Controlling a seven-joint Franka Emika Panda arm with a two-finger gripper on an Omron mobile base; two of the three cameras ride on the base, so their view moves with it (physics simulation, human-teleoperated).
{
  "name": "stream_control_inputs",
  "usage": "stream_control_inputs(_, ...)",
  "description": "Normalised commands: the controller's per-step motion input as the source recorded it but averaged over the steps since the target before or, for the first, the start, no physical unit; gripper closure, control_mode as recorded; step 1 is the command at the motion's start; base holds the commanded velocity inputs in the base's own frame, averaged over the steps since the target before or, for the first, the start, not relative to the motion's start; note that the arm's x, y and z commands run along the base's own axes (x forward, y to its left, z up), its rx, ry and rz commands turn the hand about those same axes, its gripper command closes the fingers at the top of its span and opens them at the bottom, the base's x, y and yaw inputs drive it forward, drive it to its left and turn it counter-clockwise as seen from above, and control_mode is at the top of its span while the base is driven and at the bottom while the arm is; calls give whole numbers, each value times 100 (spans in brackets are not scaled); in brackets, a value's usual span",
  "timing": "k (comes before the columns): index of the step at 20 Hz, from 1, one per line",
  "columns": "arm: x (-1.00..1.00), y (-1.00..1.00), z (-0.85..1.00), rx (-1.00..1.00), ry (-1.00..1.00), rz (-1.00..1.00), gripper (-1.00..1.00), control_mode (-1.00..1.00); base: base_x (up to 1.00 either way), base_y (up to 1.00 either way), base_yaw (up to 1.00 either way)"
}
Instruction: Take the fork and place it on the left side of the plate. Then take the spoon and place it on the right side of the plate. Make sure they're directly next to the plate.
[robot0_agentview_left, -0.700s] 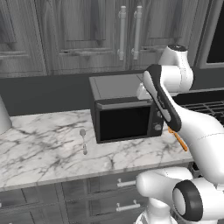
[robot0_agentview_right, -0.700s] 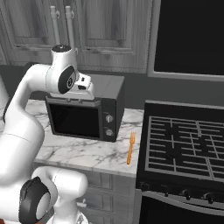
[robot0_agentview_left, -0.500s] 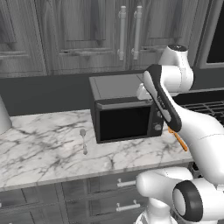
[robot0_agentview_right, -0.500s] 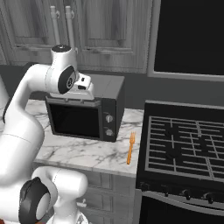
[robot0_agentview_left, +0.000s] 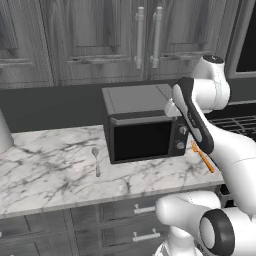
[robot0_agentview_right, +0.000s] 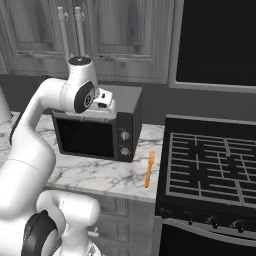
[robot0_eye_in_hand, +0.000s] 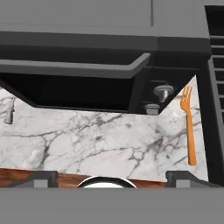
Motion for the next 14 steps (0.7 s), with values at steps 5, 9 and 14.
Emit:
stream_control_inputs(5,0,-57,-25,0,5,-2,-100,-100,0,0,0)
stream_control_inputs(9,0,-57,-29,0,9,-3,-100,-100,0,0,0)
stream_control_inputs(14,0,-51,-34,0,9,-2,-100,-100,0,0,0)
